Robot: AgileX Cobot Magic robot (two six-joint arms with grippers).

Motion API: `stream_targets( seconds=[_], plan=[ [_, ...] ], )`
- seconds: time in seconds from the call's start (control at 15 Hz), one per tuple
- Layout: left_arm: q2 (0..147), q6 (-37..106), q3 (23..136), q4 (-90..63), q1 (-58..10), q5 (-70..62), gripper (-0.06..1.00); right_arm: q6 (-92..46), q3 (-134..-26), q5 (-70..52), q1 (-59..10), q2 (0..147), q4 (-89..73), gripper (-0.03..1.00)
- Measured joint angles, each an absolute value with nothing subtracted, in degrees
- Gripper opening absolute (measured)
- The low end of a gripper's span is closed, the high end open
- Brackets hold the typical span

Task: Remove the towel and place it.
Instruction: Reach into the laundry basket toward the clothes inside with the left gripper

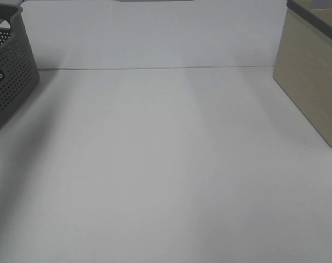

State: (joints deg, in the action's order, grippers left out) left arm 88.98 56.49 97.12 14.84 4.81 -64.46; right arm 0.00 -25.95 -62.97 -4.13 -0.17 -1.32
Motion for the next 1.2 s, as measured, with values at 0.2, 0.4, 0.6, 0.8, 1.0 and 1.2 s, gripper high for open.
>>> stream_targets(
  seconds=[0.2, 0.4, 0.6, 0.8, 1.0, 1.2],
  plan=[
    [101.1, 57.5, 102.3, 20.8, 5.2, -63.5, 0.94, 0.0, -26.0, -63.0, -4.1, -0.2, -1.3, 0.89],
    [109.1, 58.4, 102.9, 22.9, 8.1, -57.1, 0.94, 0.0, -26.0, -63.0, -4.1, -0.2, -1.3, 0.89],
    [115.4, 61.8, 102.9, 23.6, 10.6, -54.5, 0.94, 0.0, -26.0, -63.0, -4.1, -0.2, -1.3, 0.89],
    [120.4, 62.8, 102.9, 23.5, 10.7, -51.1, 0.94, 0.0, -26.0, -63.0, -4.1, -0.2, -1.3, 0.89],
    [123.4, 62.9, 102.9, 23.5, 10.7, -49.6, 0.94, 0.0, -26.0, -63.0, -4.1, -0.2, -1.3, 0.89],
    [123.8, 63.0, 102.9, 23.8, 10.7, -48.0, 0.94, 0.0, -26.0, -63.0, -4.1, -0.2, -1.3, 0.89]
  ],
)
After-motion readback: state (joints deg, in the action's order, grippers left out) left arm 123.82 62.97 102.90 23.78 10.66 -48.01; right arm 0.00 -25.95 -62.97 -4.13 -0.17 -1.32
